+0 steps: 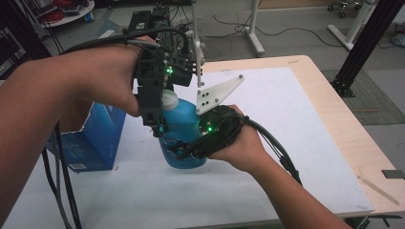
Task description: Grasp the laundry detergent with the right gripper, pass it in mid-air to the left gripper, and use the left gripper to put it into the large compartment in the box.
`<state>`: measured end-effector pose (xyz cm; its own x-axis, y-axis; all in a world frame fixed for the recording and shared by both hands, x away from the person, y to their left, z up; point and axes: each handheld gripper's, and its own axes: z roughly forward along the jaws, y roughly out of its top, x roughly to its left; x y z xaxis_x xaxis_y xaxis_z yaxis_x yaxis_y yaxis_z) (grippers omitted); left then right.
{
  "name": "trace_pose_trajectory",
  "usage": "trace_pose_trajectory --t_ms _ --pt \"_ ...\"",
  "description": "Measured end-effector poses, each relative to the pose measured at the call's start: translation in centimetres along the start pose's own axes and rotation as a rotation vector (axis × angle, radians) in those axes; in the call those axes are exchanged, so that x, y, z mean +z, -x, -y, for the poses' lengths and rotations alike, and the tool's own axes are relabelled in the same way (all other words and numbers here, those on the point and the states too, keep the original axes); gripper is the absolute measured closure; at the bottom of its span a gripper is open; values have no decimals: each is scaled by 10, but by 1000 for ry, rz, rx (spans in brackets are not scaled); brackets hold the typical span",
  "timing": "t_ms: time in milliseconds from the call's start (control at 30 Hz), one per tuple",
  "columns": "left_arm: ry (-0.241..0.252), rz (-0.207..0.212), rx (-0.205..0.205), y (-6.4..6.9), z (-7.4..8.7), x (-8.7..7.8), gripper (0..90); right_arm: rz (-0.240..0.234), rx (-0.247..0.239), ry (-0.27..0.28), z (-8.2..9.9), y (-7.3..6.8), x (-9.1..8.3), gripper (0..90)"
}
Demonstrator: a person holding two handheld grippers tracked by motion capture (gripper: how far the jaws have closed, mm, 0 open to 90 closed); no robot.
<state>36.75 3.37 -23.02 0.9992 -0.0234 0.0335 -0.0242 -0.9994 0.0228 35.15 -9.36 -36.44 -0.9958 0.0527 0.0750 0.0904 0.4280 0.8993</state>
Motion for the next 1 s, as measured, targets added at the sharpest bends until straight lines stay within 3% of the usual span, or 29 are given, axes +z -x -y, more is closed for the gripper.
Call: trace_pose_trajectory --t_ms 833,900,1000 --pt "-34 -23 9 7 -9 3 24 -15 5 9 -5 -3 5 457" --pt "-32 -20 18 8 -9 2 96 -14 7 13 -5 -3 5 458" --pt "-29 -30 22 8 -10 2 101 -11 8 12 -5 -3 4 457"
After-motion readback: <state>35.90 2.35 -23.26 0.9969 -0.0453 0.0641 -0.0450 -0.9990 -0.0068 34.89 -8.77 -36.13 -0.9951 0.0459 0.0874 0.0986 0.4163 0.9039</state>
